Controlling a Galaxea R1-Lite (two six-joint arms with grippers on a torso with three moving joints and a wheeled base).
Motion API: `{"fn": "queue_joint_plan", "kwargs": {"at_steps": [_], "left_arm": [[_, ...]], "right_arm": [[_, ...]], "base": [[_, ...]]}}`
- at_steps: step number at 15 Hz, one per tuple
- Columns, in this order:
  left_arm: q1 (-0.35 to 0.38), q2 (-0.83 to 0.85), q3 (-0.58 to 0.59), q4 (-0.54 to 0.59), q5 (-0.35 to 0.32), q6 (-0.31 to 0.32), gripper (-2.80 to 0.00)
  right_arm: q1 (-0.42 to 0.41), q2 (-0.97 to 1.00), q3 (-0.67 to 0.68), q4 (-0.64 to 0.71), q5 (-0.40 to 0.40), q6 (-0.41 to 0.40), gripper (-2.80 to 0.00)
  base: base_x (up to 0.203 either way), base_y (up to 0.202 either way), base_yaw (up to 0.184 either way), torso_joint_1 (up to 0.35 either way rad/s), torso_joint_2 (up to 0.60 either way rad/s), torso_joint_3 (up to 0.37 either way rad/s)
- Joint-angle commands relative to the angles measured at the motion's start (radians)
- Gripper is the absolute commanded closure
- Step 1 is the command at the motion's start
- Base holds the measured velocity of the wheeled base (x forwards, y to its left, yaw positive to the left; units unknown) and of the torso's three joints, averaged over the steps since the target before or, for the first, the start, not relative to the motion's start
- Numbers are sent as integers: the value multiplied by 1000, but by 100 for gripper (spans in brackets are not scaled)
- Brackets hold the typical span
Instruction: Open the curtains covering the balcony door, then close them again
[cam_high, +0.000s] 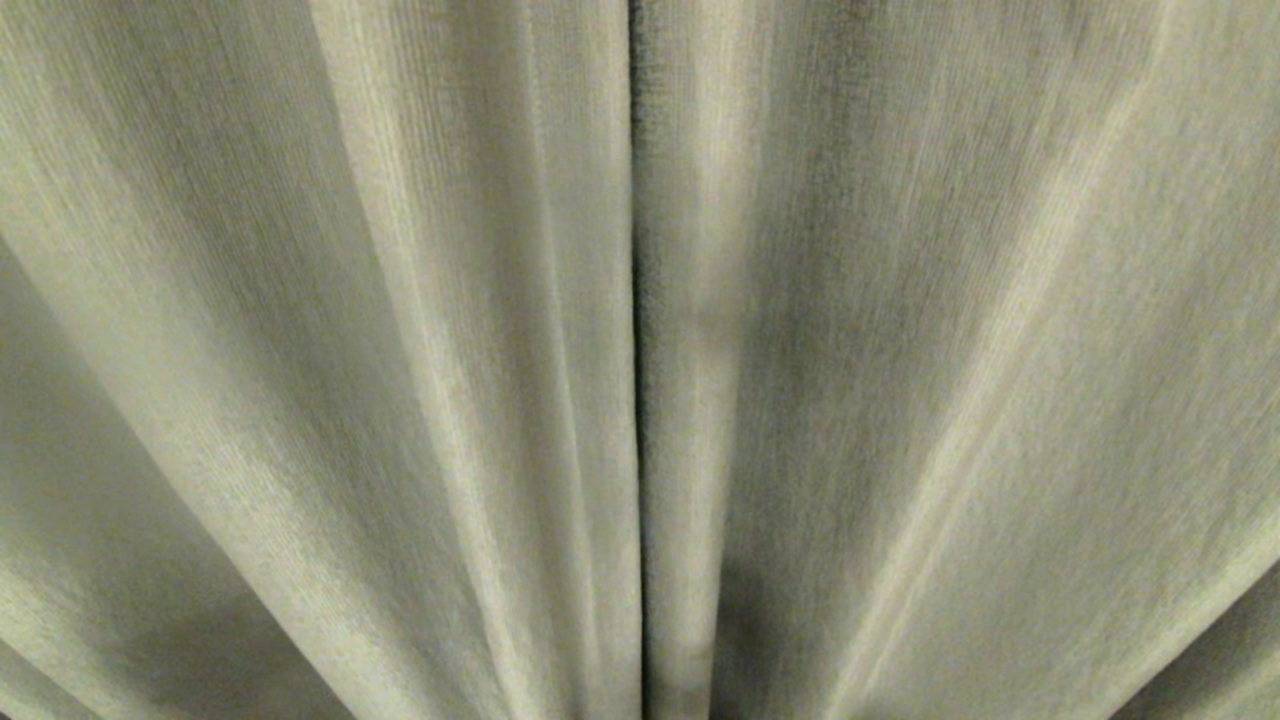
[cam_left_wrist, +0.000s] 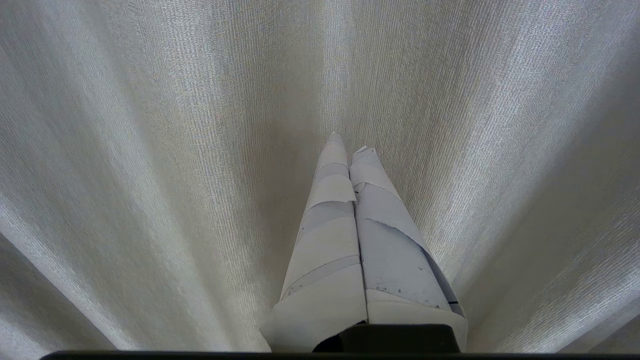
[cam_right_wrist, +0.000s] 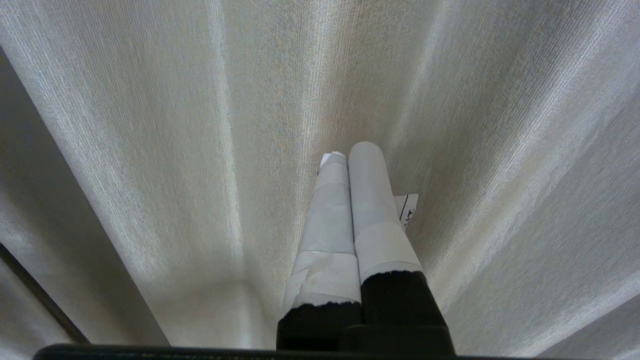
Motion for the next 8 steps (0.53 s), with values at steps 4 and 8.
{"fn": "queue_joint_plan", "kwargs": {"at_steps": [4,8], "left_arm": [[0,0,0,-1,1,-1,0],[0,0,0,-1,1,-1,0]], "right_arm": [[0,0,0,0,-2,-3,0],[0,0,0,0,-1,31,0]], "base": [[0,0,0,0,0,0],[0,0,0,0,0,0]]}}
